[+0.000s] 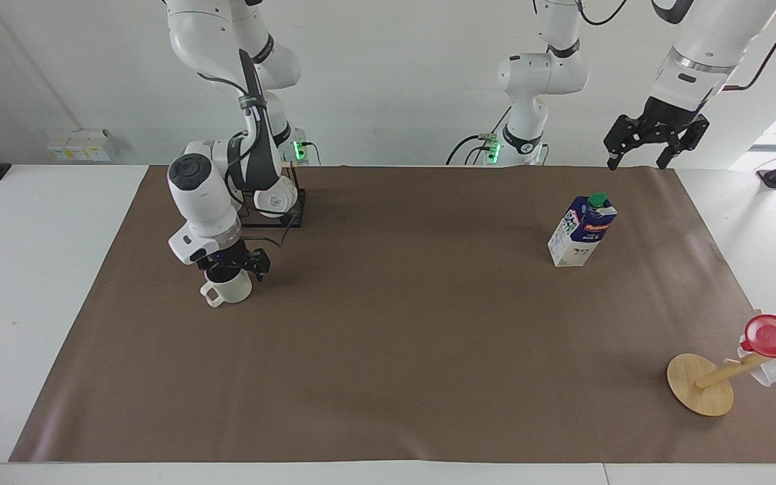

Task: Place cup and milk on table
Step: 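Reach the right gripper to the black-and-white mug and grasp it, then lift the mug with the right gripper and carry it toward the table centre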

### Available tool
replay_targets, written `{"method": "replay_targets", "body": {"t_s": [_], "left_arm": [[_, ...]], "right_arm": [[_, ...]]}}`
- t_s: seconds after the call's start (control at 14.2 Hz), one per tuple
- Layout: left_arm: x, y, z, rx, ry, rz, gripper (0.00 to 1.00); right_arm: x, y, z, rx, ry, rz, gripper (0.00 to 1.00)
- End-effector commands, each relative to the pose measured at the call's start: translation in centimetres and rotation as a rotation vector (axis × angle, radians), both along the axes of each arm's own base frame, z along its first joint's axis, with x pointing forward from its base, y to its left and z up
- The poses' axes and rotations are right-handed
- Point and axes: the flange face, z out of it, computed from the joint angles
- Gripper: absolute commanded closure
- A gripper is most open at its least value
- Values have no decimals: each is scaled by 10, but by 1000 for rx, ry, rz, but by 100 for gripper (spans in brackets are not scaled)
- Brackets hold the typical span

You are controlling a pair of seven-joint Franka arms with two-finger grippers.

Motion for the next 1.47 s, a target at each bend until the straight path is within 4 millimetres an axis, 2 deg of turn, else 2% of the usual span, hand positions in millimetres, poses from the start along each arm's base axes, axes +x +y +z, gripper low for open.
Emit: {"method": "replay_targets", "body": {"t_s": [0.0, 0.21, 0.42, 0.49, 0.7, 0.77, 0.91, 0.98, 1.05, 1.4], "left_arm": [[-3, 3, 5, -15, 3, 10, 0], [-3, 3, 4, -15, 5, 10, 0], [-3, 3, 4, -15, 5, 10, 0], [-3, 3, 5, -15, 3, 10, 0], [-2, 4, 5, -15, 2, 11, 0], [-3, 2, 5, -15, 2, 8, 0], [-3, 1, 5, -14, 3, 4, 0], [-3, 1, 5, -14, 3, 5, 0], [-3, 1, 4, -14, 5, 5, 0], [-3, 3, 4, -13, 8, 4, 0]], "right_arm": [[2, -1, 0, 4, -23, -30, 0], [3, -1, 2, 6, -40, -32, 0], [5, 0, 7, 9, -45, -62, 6], [8, 5, 11, 11, -53, -68, 12], [9, 6, 13, 11, -56, -64, 33], [9, 5, 13, 10, -56, -59, 43], [9, 5, 12, 10, -56, -58, 71], [9, 5, 12, 10, -56, -58, 90], [9, 5, 12, 11, -56, -67, 100], [18, 5, 19, 16, -76, -88, 100]]}}
